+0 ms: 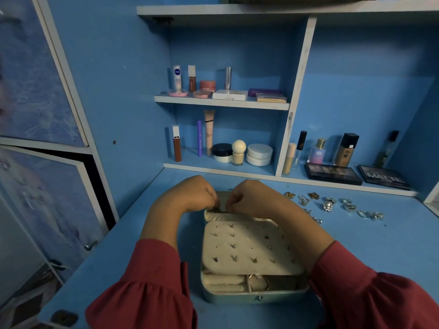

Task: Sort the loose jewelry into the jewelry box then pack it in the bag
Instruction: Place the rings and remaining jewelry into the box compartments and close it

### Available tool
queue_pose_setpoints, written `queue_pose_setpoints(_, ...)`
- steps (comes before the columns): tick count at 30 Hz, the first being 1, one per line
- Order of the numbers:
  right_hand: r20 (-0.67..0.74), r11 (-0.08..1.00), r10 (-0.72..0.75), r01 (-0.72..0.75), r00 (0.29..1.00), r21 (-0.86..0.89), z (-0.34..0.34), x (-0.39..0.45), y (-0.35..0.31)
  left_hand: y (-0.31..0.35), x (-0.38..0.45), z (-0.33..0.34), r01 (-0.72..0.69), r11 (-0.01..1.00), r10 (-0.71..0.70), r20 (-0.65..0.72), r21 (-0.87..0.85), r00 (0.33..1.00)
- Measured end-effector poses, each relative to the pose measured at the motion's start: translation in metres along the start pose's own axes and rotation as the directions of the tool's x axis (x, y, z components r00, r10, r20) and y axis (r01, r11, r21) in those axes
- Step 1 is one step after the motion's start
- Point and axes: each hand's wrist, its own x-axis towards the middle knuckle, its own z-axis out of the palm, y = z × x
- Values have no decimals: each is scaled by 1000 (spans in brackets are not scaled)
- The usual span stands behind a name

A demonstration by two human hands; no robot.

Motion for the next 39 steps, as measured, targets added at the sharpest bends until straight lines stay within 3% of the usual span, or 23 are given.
queue_pose_setpoints(9,105,994,-39,50,994,-97,5,-2,-7,3,-1,1,34,997,-40,75,70,996)
queue_pose_setpoints(12,154,992,-52,69,987,-106,6,-3,-7,1,0,0,40,998,-42,38,44,998)
queue_pose_setpoints(16,142,995,-76,84,987,-49,3,-3,-6,-8,4,-2,51,997,-52,0,59,999)
queue_pose_setpoints(24,115,997,-73,73,991,9,4,-1,-4,-4,-4,-2,-18,999,15,90,36,996)
queue_pose_setpoints(33,190,998,-50,55,981,-20,8,-4,-11,-1,-1,0,42,995,-54,129,96,990)
queue_pose_setpoints(39,127,998,-68,68,990,3,7,-3,-11,-3,2,1,91,985,-108,115,145,987)
